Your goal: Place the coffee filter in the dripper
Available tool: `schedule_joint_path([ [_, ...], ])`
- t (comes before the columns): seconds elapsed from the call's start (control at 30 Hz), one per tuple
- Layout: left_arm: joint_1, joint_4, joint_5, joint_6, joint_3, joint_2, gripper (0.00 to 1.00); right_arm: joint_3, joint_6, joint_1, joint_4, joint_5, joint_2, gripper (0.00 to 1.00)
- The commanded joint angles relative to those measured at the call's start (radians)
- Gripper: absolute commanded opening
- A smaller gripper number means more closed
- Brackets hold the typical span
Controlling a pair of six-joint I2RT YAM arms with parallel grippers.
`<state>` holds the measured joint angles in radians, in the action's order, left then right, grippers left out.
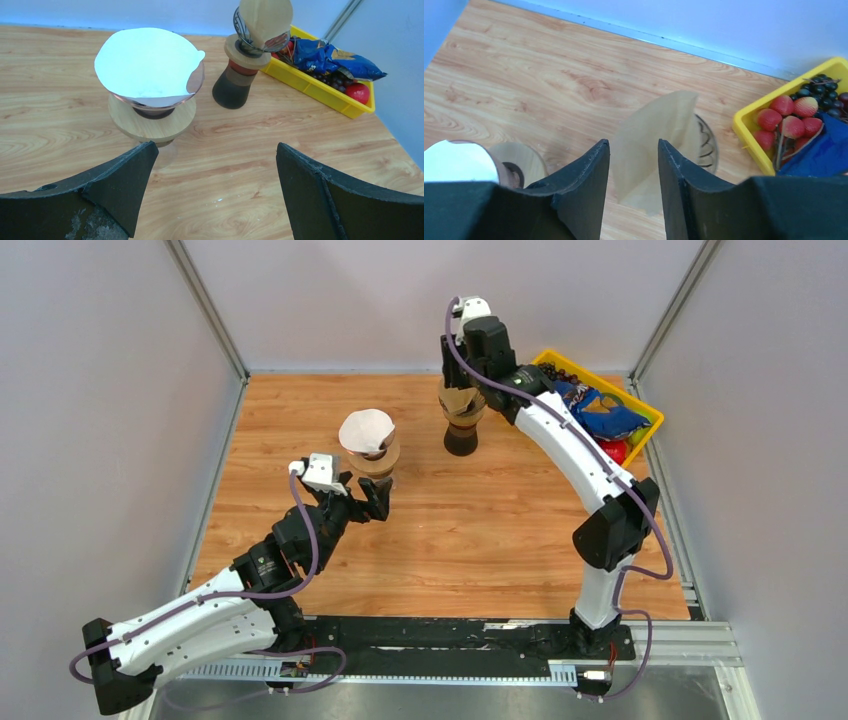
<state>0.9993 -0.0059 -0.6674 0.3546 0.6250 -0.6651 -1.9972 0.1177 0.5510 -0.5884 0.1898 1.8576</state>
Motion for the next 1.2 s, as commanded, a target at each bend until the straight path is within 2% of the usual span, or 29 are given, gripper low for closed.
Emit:
schedule_joint_path([
  [0.0, -0.002, 0.015, -0.007, 0.008, 0.01, 0.002, 1.0, -0.005, -0.035, 0.029, 0.044, 0.073, 0.028, 0.41],
  [0.07, -0.002, 0.011, -0.006, 0.012, 0.015, 0.003, 1.0, 0.012, -0.02, 0.03, 0.044, 0.132, 0.038, 0.38],
  [0.3, -0.002, 0.01, -0.008, 0.015, 0.017, -0.008, 1.0, 0.073, -0.012, 0.029, 0.037, 0.245, 0.054, 0.35],
  [0.83, -0.002, -0.019, -0.036, 0.026, 0.023, -0.006, 1.0, -0.023, -0.003, 0.002, -0.013, 0.236, 0.195, 0.37],
  [1.17, -0.001, -0.019, -0.037, 0.022, 0.028, -0.018, 1.0, -0.029, -0.019, -0.037, -0.021, 0.124, 0.223, 0.32],
])
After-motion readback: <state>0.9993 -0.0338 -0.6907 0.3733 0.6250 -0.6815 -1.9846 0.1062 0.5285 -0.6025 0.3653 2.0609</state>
